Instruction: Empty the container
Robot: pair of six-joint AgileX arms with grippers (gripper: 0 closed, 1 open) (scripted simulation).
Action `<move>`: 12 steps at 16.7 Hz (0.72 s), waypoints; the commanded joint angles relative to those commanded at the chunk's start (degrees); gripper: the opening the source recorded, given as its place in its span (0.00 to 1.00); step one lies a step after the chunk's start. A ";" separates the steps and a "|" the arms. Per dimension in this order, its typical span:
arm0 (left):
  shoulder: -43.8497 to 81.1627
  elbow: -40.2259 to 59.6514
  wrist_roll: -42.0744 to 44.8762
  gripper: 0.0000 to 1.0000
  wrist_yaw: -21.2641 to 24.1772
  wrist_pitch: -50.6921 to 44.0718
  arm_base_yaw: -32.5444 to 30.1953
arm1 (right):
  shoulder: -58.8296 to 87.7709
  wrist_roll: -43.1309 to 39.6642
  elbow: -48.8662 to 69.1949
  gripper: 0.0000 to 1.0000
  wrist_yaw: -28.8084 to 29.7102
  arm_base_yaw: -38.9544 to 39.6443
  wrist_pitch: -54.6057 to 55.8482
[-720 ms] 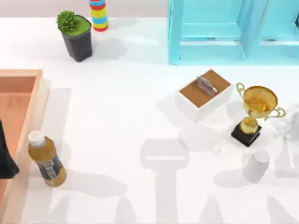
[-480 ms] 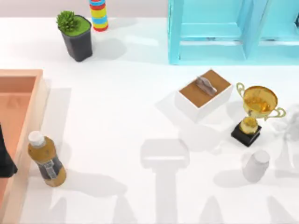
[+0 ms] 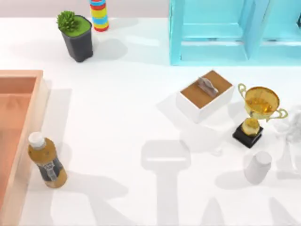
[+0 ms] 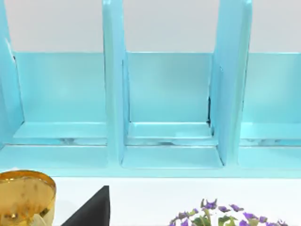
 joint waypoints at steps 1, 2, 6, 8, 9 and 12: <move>6.43 4.37 1.04 1.00 0.03 -4.44 0.93 | 0.00 0.00 0.00 1.00 0.00 0.00 0.00; 13.08 8.71 2.05 1.00 0.06 -8.87 1.81 | 0.00 0.00 0.00 1.00 0.00 0.00 0.00; 36.45 24.80 5.94 1.00 0.18 -25.12 5.28 | 0.00 0.00 0.00 1.00 0.00 0.00 0.00; 44.89 31.71 7.87 1.00 0.21 -32.10 7.04 | 0.00 0.00 0.00 1.00 0.00 0.00 0.00; 48.20 34.60 8.76 1.00 0.22 -35.06 7.83 | 0.00 0.00 0.00 1.00 0.00 0.00 0.00; 54.77 40.46 10.72 1.00 0.18 -40.98 9.65 | 0.00 0.00 0.00 1.00 0.00 0.00 0.00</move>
